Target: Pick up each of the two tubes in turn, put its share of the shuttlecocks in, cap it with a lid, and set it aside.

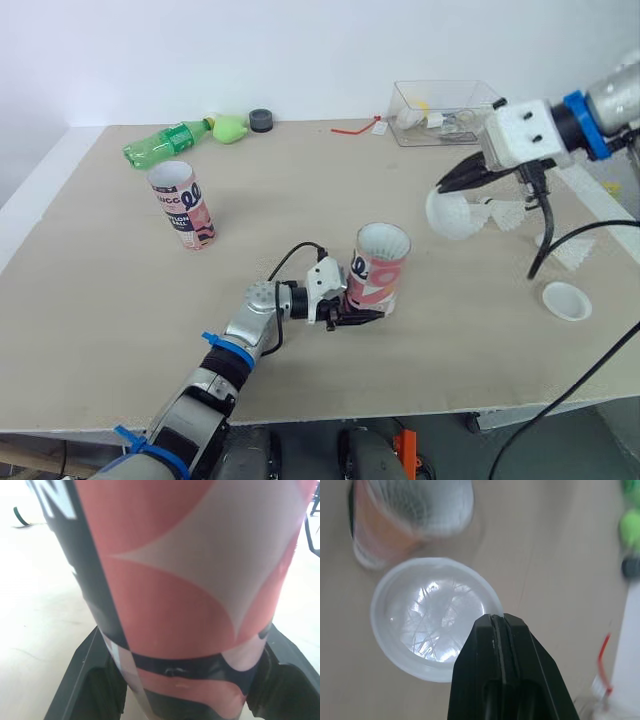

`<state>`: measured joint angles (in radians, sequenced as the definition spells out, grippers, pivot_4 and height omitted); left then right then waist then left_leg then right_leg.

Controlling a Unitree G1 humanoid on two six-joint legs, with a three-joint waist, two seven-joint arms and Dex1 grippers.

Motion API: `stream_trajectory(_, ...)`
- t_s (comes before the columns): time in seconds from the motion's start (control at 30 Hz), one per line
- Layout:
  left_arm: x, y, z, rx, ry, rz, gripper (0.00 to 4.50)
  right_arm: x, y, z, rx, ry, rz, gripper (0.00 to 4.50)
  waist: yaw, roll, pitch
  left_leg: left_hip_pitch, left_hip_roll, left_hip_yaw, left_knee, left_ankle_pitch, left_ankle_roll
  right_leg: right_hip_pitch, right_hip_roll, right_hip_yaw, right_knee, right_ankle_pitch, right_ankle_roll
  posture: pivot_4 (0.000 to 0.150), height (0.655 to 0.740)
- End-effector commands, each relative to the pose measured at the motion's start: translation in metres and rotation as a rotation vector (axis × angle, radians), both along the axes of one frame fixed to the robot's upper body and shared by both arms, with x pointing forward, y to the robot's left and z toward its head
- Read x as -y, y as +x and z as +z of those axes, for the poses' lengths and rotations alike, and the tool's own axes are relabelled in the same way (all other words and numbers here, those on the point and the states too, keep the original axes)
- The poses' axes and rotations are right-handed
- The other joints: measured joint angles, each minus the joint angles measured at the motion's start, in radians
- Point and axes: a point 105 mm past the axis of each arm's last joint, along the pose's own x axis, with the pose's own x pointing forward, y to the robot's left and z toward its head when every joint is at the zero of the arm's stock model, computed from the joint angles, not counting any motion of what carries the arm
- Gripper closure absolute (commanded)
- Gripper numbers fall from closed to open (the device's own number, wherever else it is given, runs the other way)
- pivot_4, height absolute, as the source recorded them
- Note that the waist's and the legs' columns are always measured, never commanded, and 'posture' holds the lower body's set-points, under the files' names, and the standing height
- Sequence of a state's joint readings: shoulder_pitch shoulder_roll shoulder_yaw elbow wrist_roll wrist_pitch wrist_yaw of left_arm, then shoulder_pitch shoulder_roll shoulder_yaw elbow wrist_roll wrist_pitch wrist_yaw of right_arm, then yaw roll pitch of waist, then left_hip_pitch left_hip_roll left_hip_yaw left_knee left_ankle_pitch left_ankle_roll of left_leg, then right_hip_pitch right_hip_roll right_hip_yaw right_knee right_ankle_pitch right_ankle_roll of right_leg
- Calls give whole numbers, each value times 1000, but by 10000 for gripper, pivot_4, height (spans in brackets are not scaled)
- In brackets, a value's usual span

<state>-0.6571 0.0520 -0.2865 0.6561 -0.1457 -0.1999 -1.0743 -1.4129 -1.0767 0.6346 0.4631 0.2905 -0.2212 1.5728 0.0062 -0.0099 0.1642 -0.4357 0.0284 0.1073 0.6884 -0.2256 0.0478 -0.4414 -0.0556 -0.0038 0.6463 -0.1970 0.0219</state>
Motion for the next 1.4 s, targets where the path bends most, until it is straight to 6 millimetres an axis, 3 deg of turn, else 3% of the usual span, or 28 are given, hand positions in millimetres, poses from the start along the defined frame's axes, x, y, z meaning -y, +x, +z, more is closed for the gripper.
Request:
stream_trajectory(0.03,-1,9,-6,2,32,51,22125,-17,-17,11,3,-34,115,44546,0,0,0,0,0,0,0,0,0,0,0,0,0,0,0,1500,7400)
stream_trajectory(0.3,2,17,-3,46,35,83,22125,-43,-23,-4,-17,-100,260,44546,0,0,0,-1,0,0,0,0,0,0,-1,-1,0,0,0,1500,7400)
stream_trajectory(0.63,6,17,-3,54,35,71,22125,-58,-10,-8,0,-122,297,44546,0,0,0,-1,0,0,0,0,0,-1,-1,-1,0,1,0,1500,7400)
stream_trajectory(1.4,4,16,-4,37,31,70,22125,-59,-4,-44,-42,-205,339,44546,0,0,0,-1,0,0,0,0,0,-1,-1,-2,0,1,-1,1500,7400)
